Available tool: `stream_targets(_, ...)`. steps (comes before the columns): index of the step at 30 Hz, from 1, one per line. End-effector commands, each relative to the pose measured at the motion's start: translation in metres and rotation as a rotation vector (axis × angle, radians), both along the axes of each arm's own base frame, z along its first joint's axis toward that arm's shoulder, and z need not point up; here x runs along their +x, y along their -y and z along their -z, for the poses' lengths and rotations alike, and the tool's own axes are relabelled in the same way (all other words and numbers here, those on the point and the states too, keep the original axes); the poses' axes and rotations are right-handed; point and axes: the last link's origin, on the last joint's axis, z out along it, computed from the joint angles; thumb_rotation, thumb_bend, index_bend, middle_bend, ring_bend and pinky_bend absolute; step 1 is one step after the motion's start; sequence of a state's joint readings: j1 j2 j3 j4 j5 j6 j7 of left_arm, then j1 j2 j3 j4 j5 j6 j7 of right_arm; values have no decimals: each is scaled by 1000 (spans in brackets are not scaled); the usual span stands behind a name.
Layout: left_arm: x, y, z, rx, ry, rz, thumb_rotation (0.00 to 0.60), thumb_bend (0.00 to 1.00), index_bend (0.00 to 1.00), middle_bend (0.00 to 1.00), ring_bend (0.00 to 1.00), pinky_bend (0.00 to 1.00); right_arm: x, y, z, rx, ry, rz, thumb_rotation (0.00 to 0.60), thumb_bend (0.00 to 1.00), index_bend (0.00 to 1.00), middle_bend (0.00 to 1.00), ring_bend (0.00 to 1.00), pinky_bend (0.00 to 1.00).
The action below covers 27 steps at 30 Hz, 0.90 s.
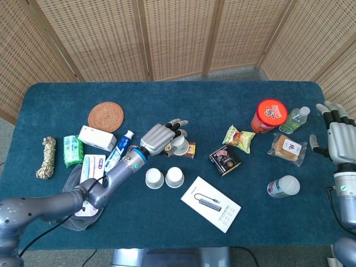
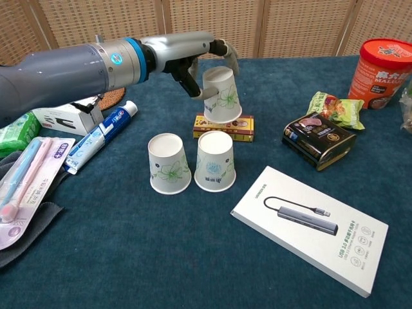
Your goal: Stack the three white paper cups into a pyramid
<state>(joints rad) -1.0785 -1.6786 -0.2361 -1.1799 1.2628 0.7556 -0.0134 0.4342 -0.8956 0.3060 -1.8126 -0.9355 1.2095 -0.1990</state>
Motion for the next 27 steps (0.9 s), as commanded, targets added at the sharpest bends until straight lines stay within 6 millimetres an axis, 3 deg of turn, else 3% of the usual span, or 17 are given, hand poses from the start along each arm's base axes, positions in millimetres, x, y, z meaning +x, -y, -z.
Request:
stream_targets(1, -4, 7, -20, -25, 24, -1, 600, 524, 414, 109, 112, 513, 1, 1, 1, 2, -1, -3, 600, 486, 115, 84, 0, 175)
stream_targets(15, -15, 38, -69, -70, 36, 43, 600, 524, 412, 100, 110, 504, 8, 4, 7, 13, -4, -15, 600, 487, 113, 84, 0, 176)
stream_targets(27, -24, 60, -74, -134, -25, 73, 600, 524, 411, 99, 109, 499, 7, 3, 7, 10, -1, -12, 600, 487, 113, 84, 0, 176)
